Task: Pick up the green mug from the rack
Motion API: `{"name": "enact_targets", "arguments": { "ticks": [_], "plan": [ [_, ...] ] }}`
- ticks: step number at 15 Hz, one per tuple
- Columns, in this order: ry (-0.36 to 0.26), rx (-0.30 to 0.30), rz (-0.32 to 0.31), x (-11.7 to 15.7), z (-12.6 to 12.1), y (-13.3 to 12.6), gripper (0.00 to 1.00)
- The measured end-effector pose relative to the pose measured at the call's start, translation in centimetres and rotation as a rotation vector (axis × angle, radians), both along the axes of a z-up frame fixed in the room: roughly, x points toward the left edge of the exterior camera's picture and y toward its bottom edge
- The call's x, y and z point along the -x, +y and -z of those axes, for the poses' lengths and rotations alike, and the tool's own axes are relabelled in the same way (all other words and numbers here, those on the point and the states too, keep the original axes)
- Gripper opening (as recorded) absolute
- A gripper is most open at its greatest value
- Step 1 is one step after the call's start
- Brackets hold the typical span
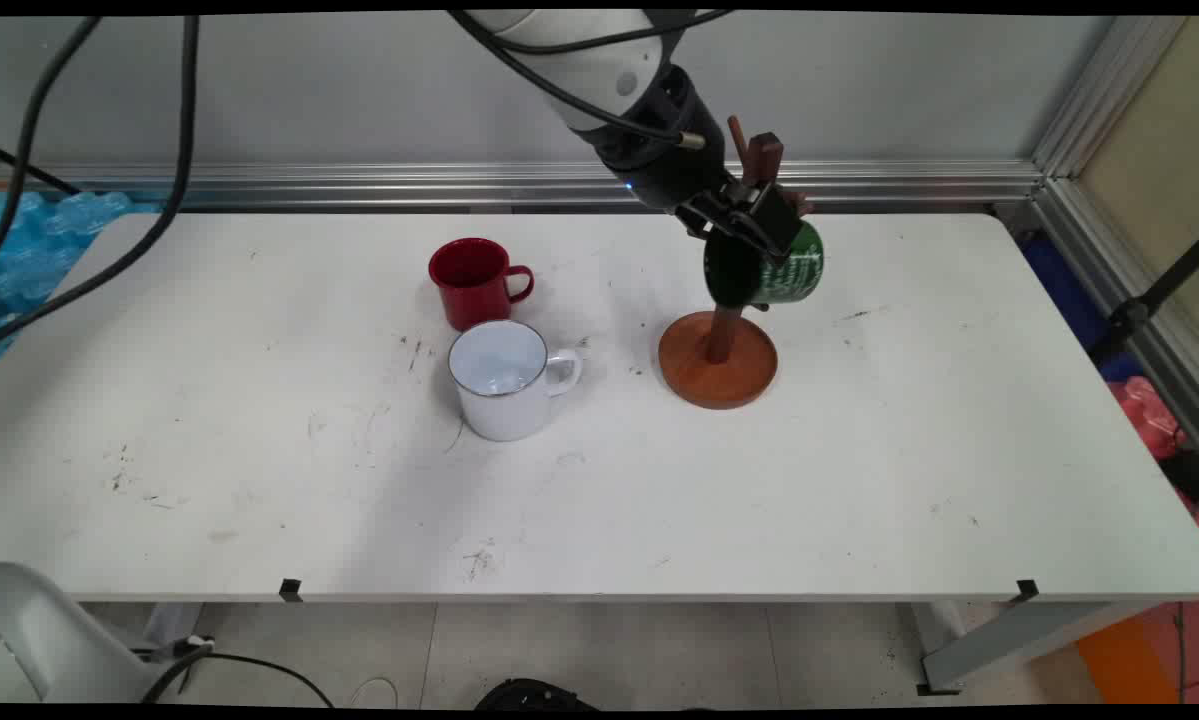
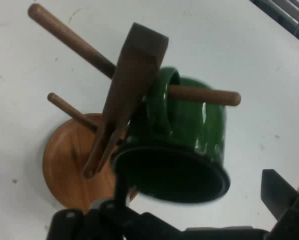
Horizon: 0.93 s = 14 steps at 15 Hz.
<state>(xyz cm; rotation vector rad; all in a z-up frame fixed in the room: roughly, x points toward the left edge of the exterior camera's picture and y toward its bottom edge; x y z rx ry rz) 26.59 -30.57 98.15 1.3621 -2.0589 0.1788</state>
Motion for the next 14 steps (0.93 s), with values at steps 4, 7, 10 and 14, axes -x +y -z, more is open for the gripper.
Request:
{"name": "enact_targets", "arguments": {
  "ticks": [4,7,10,14],
  "plan": [
    [-0.017,0.006,0.03,-1.4,-0.5,1.1,1.0],
    [-0.042,0.018,0.071,-3.3,-1.1,2.1,1.0],
    [-0.074,0.042,0.133,-5.7,-1.7,3.2,1.0],
    [-0.118,0.083,0.229,-9.5,-2.3,4.5,1.0]
  ]
}}
